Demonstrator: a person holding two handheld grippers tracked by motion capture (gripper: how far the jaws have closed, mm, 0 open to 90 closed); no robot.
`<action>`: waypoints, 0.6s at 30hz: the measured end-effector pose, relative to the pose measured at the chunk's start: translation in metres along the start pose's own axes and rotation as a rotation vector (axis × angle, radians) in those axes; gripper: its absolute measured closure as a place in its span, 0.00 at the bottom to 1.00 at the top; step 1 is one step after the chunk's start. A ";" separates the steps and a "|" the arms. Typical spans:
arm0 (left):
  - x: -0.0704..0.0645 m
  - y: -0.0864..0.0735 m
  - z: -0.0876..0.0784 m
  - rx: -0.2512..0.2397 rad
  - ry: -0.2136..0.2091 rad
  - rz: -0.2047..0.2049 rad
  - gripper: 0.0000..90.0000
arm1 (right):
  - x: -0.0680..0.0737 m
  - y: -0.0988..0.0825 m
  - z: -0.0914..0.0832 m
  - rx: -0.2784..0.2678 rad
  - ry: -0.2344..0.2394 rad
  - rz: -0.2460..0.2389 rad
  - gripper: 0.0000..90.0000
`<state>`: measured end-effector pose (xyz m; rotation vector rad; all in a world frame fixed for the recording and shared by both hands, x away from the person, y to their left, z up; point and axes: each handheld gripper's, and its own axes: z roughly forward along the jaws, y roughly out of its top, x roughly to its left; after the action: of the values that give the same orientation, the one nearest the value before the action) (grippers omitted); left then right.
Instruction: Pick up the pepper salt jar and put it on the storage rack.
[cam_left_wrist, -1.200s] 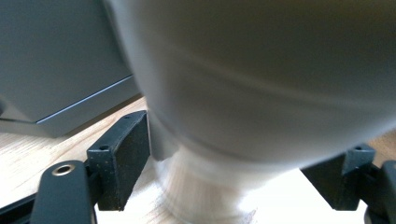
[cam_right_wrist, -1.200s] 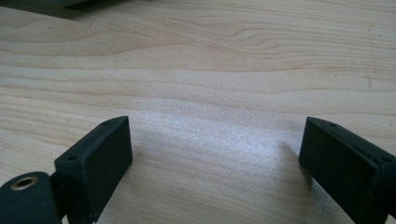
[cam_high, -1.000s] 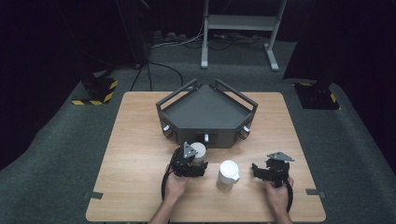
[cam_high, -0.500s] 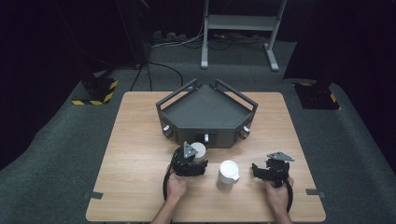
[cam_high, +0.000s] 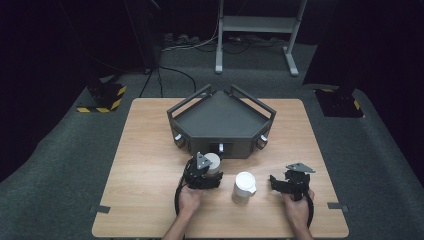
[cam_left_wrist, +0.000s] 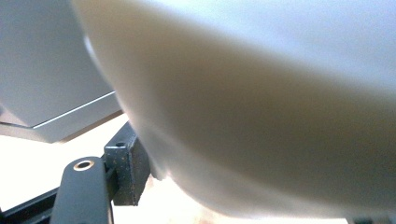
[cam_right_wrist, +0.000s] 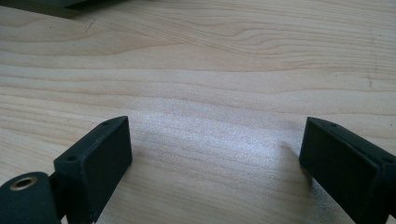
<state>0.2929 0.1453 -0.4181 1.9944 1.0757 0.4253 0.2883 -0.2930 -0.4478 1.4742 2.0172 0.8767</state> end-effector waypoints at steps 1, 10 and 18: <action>0.000 0.001 -0.001 0.001 -0.001 0.003 0.33 | 0.000 0.000 0.000 0.000 0.000 -0.002 0.10; -0.001 0.011 -0.010 0.012 -0.010 0.028 0.33 | 0.000 0.000 0.000 0.000 0.000 -0.002 0.10; 0.006 0.030 -0.022 0.034 -0.042 0.041 0.33 | 0.000 0.000 0.000 0.000 0.001 0.000 0.09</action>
<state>0.2990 0.1519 -0.3816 2.0497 1.0241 0.3877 0.2883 -0.2931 -0.4478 1.4740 2.0178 0.8772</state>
